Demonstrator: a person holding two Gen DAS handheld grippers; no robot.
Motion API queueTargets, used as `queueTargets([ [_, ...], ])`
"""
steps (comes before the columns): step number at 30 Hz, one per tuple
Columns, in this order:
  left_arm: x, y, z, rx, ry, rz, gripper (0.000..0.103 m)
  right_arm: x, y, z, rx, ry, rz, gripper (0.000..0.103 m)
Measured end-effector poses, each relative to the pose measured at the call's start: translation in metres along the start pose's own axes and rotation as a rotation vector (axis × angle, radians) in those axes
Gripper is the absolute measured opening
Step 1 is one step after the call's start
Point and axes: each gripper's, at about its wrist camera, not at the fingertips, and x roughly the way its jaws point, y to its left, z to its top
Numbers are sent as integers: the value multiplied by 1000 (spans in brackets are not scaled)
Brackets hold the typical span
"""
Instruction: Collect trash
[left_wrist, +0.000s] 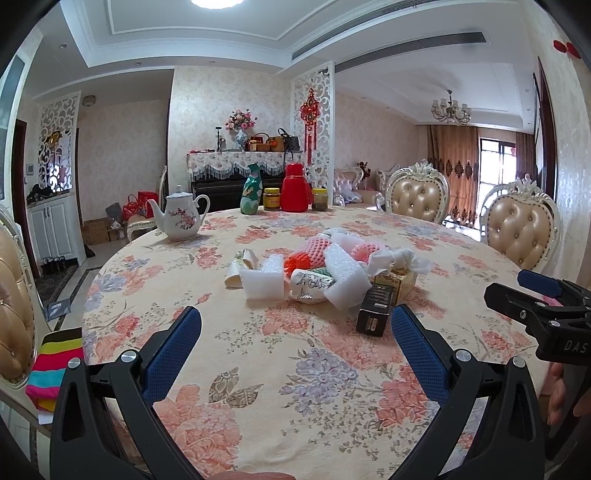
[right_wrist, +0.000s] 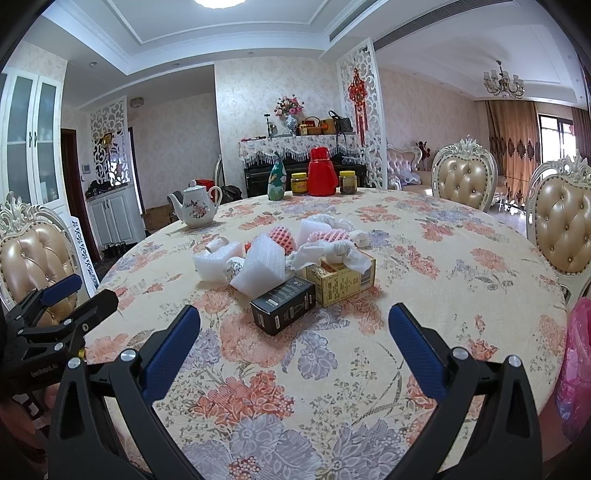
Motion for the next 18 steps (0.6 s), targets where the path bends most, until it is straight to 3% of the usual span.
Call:
queueTargets([
  [18, 66, 27, 0, 6, 117, 28, 96, 75, -2, -6, -5, 169, -61, 99],
])
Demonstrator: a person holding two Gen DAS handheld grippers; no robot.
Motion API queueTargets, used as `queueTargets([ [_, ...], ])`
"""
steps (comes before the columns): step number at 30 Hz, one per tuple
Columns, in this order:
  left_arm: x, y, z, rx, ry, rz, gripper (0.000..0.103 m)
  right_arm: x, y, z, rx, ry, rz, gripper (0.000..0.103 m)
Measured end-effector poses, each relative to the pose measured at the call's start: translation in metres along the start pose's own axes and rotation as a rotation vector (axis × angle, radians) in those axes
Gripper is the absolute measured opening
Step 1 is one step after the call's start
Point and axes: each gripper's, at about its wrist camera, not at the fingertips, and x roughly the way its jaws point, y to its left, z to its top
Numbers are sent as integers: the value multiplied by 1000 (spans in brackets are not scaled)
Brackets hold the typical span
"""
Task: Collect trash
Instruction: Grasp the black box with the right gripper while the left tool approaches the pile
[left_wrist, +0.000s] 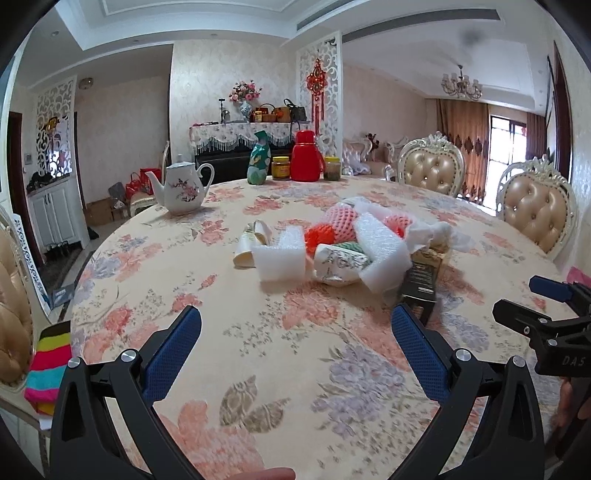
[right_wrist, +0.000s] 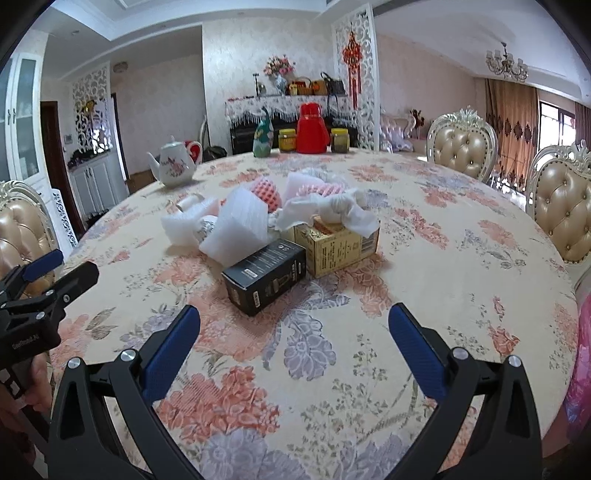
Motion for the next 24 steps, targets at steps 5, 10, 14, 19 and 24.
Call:
queueTargets([
  [5, 18, 19, 10, -40, 16, 26, 96, 30, 4, 17, 5, 46, -8, 99],
  [10, 33, 40, 12, -69, 43, 48, 96, 66, 15, 32, 10, 106, -7, 99],
  [14, 39, 56, 11, -99, 67, 64, 96, 98, 27, 36, 4, 192, -27, 99],
  [19, 41, 70, 11, -106, 69, 89, 96, 123, 42, 38, -8, 247, -32, 99],
  [24, 47, 75, 12, -155, 88, 50, 96, 137, 40, 37, -3, 290, -84, 93],
])
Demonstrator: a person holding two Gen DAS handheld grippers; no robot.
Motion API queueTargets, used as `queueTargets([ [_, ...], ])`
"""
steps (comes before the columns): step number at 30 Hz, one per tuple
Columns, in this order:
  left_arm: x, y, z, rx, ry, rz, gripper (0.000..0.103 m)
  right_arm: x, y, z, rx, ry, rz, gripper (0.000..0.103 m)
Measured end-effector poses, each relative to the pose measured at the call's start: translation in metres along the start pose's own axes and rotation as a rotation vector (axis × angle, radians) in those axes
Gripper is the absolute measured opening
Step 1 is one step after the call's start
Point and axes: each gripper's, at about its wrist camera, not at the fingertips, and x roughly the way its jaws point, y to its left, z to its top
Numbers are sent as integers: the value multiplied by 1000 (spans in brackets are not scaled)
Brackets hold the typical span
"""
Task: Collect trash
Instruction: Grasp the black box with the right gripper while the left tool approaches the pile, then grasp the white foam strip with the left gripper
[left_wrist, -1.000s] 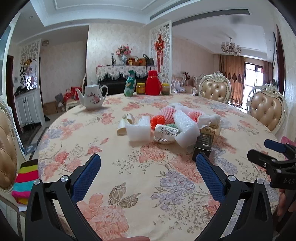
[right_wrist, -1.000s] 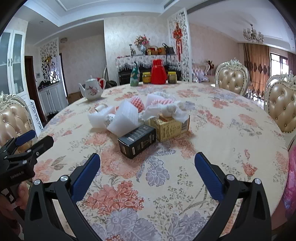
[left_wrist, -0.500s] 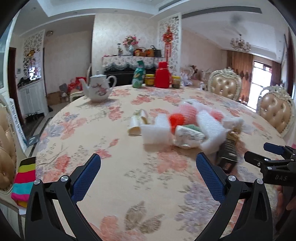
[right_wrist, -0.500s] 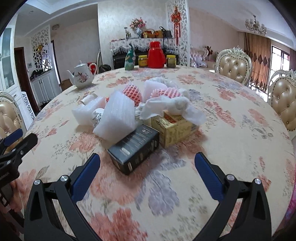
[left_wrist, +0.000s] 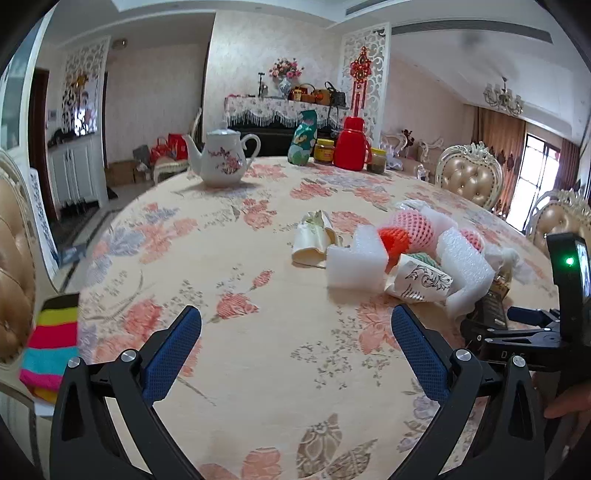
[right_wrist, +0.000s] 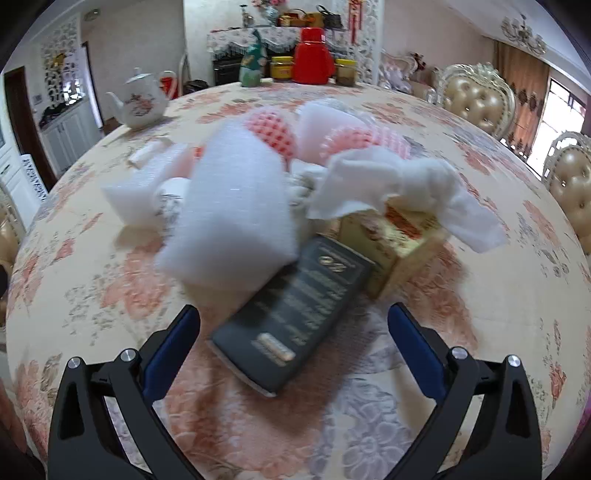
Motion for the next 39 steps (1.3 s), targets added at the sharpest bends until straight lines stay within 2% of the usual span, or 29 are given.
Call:
queueTargets([
  [1, 2, -3, 1, -3, 13, -14, 96, 0, -3, -1, 3, 1, -5, 90],
  [4, 11, -17, 3, 2, 43, -55, 96, -5, -23, -5, 39, 7, 24, 66],
  [5, 14, -23, 4, 9, 51, -67, 96, -7, -30, -7, 55, 3, 34, 50],
  [6, 16, -30, 4, 17, 58, -80, 96, -10, -39, -10, 73, 1, 39, 44],
  [9, 25, -54, 6, 38, 78, -120, 96, -18, -59, -20, 86, -21, 56, 37],
  [17, 50, -123, 8, 95, 116, -183, 96, -54, -115, -41, 111, -123, 69, 37],
  [22, 66, -160, 17, 123, 100, -172, 95, -66, -143, -51, 136, -152, 91, 37],
  [27, 80, -185, 20, 165, 99, -138, 83, -74, -161, -54, 159, -178, 113, 37],
  [30, 88, -198, 15, 229, 134, -125, 68, -76, -165, -54, 167, -190, 129, 37],
  [31, 89, -200, 14, 244, 135, -122, 55, -76, -165, -55, 167, -192, 132, 37],
  [32, 88, -201, 14, 251, 131, -119, 51, -76, -165, -55, 168, -194, 138, 37],
  [39, 63, -194, 8, 250, 95, -169, 48, -79, -162, -59, 157, -209, 161, 37],
])
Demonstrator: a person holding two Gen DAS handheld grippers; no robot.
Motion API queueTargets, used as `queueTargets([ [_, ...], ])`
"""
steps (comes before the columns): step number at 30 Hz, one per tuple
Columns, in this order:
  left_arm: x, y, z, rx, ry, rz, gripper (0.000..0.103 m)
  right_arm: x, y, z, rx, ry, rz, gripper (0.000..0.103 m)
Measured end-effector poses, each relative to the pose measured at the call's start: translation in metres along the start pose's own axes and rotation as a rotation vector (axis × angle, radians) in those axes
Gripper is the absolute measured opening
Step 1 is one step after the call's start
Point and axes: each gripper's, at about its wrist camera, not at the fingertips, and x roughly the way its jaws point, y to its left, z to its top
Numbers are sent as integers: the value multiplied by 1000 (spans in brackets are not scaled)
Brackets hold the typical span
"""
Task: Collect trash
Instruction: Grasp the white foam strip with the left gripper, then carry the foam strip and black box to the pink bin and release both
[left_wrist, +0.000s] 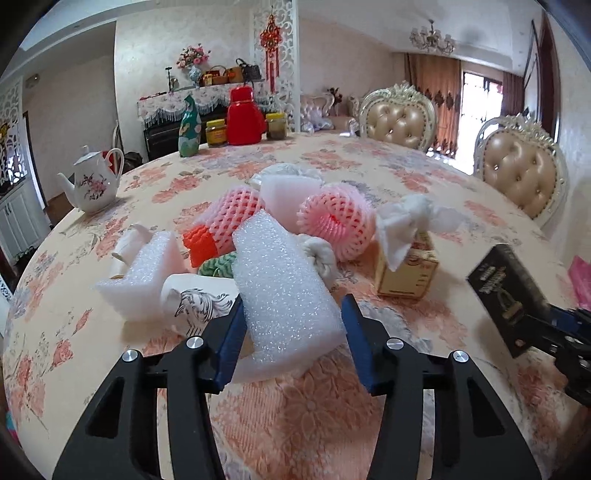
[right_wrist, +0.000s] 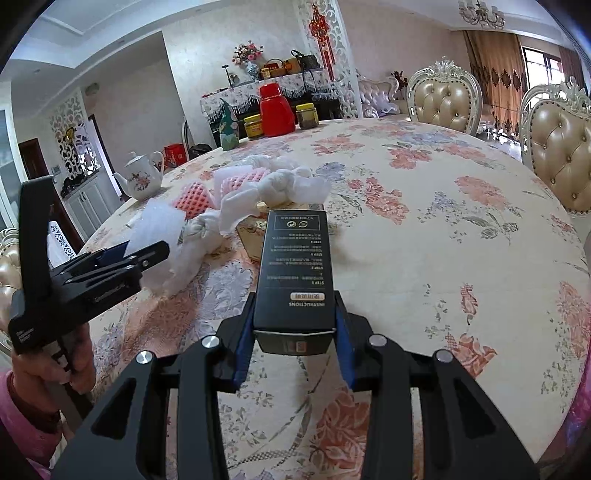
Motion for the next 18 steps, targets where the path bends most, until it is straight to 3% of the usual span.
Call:
queueTargets([
  [9, -41, -18, -4, 33, -105, -69, 48, -13, 2, 1, -5, -52, -1, 37],
  [18, -48, -64, -3, 114, -160, -138, 48, -40, -12, -1, -7, -128, -45, 37],
])
